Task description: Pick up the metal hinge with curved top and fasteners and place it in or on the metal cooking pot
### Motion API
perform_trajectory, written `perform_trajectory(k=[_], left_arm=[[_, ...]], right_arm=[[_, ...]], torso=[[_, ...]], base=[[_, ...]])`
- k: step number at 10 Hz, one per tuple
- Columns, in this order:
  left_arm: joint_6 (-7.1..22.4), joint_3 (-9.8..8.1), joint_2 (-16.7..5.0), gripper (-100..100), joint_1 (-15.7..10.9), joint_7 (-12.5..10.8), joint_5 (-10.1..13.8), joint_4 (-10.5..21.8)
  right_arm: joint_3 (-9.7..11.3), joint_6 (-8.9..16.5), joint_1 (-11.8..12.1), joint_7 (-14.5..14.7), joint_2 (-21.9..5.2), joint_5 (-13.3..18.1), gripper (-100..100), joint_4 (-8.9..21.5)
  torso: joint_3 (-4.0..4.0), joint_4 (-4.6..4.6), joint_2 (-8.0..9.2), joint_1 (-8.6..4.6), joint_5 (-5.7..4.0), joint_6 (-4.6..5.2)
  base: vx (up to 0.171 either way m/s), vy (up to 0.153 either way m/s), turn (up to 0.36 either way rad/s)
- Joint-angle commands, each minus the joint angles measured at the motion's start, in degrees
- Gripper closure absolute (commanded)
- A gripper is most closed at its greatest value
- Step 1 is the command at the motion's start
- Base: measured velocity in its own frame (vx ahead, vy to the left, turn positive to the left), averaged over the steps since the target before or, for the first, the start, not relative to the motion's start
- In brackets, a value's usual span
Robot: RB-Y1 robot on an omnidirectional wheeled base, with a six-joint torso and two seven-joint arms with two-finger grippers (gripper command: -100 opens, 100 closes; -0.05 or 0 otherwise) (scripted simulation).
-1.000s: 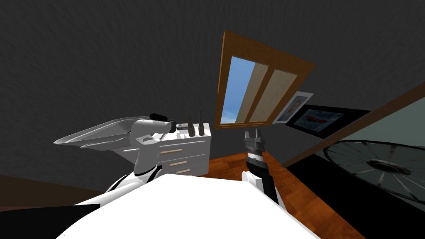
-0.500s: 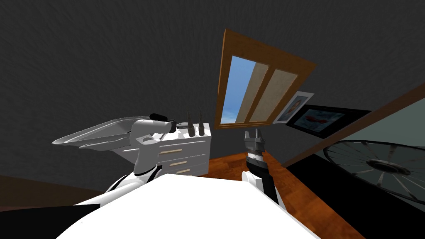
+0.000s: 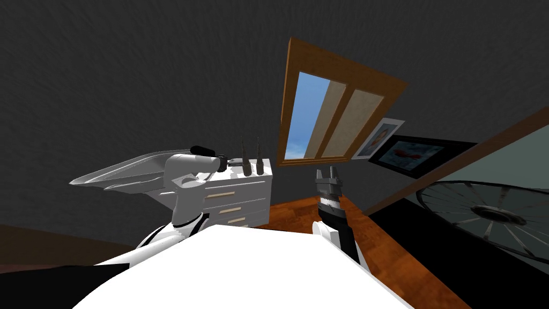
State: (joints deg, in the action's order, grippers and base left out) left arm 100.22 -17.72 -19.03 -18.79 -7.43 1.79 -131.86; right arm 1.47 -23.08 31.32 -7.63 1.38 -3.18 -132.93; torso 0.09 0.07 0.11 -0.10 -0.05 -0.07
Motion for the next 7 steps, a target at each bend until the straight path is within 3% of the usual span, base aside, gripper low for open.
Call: perform_trajectory(k=[1, 7], left_arm=[[-0.07, -0.29, -1.38, 100, -1.71, 0.09, 0.64, 0.49], [1.23, -1.37, -7.58, 100, -8.39, 0.58, 4.51, 5.95]], right_arm=[[0.0, 0.0, 0.0, 0.0, 0.0, 0.0, 0, 0.0], [0.0, 0.0, 0.0, 0.0, 0.0, 0.0, 0, 0.0]], torso=[[0.0, 0.0, 0.0, 0.0, 0.0, 0.0], [0.11, 0.09, 0.14, -0.22, -0.1, 0.01]], base=[[-0.01, -0.022, 0.026], [-0.021, -0.042, 0.041]])
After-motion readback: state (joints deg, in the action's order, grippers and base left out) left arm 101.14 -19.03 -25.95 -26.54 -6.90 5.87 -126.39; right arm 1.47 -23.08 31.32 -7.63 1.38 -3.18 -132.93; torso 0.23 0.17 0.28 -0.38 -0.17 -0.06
